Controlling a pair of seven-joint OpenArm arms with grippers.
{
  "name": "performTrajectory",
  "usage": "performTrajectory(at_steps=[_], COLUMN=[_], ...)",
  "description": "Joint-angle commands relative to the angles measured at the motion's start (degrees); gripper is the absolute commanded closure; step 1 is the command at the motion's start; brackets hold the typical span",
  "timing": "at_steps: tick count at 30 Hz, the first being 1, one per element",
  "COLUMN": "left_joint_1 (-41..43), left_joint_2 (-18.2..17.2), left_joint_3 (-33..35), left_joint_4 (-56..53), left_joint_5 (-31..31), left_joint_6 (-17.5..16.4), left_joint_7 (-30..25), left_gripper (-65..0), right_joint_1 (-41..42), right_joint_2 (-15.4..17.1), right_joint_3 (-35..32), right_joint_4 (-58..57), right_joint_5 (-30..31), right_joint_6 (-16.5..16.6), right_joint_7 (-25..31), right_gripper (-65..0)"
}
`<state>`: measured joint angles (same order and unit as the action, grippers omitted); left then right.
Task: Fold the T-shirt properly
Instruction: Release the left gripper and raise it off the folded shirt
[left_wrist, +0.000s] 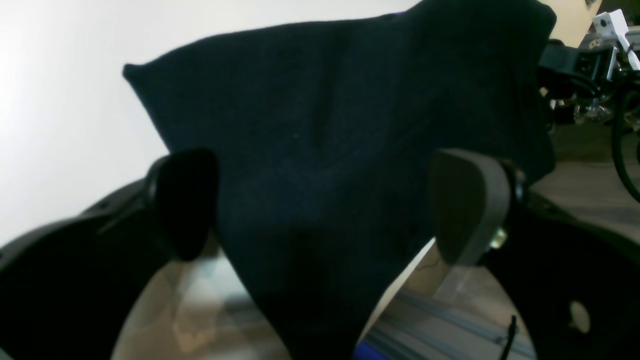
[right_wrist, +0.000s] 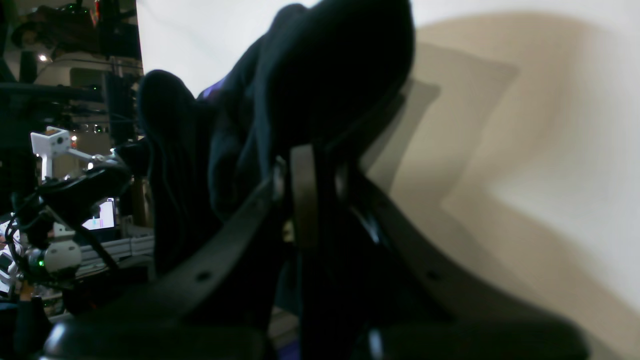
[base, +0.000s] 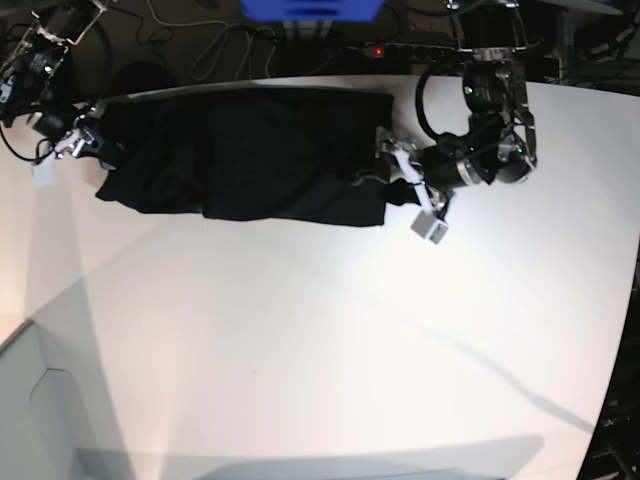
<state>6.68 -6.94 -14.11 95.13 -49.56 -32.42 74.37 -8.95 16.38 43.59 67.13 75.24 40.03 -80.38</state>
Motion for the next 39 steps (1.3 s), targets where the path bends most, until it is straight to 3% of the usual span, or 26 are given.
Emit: performTrajectory(at_steps=[1, 6, 8, 10, 12, 17, 20, 26, 34, 39], left_joint_1=[-0.6, -0.5, -0.4, 0.2, 0.9, 3.6, 5.1, 6.3, 10.9, 10.8], left_joint_2=[-0.2, -0.2, -0.4, -1.4, -1.8, -1.9, -1.9, 0.8, 5.5, 8.0], left_joint_3=[-0.1, -0.2, -0.2, -0.2, -0.4, -7.4, -11.4, -13.9, -6.1, -4.6], left_joint_4=[0.8, 0.8, 0.8, 0.8, 1.4, 1.4, 1.2, 1.3, -0.4, -3.8], left_joint_5=[-1.3, -1.3, -1.3, -1.6, -1.4, -1.3, -0.9, 14.4, 35.5, 38.6], left_joint_6=[-0.3, -0.2, -0.1, 0.0, 0.0, 0.1, 0.1, 0.1, 0.1, 0.1], left_joint_7=[-0.7, -0.7, -0.7, -0.7, -0.7, -0.7, -0.7, -2.1, -19.2, -21.0], left_gripper=[-47.5, -0.6, 0.0, -3.8, -0.3, -0.3, -0.3, -0.3, -0.3, -0.3], right_joint_1=[0.3, 0.4, 0.4, 0.9, 1.3, 1.3, 1.1, 0.8, -1.9, -3.8], right_joint_2=[1.2, 1.2, 1.2, 1.2, 1.3, 2.1, 0.7, -1.1, -2.9, -5.5], right_joint_3=[0.2, 0.2, 0.2, 0.2, 0.2, 0.5, 0.5, 0.3, 0.2, 0.2], right_joint_4=[0.8, 0.8, 0.8, 0.8, 0.9, 7.5, 13.9, 19.7, 24.3, 32.5], right_joint_5=[1.5, 1.5, 1.5, 1.5, 1.5, 1.5, 1.4, 1.4, 1.4, 1.4], right_joint_6=[0.0, 0.0, 0.0, 0.0, 0.0, 0.0, 0.0, 0.0, 0.0, 0.0], right_joint_7=[0.4, 0.4, 0.4, 0.4, 0.4, 0.4, 0.4, 0.4, 0.4, 0.4], right_gripper=[0.0, 0.0, 0.0, 0.0, 0.0, 0.0, 0.0, 0.0, 0.0, 0.0])
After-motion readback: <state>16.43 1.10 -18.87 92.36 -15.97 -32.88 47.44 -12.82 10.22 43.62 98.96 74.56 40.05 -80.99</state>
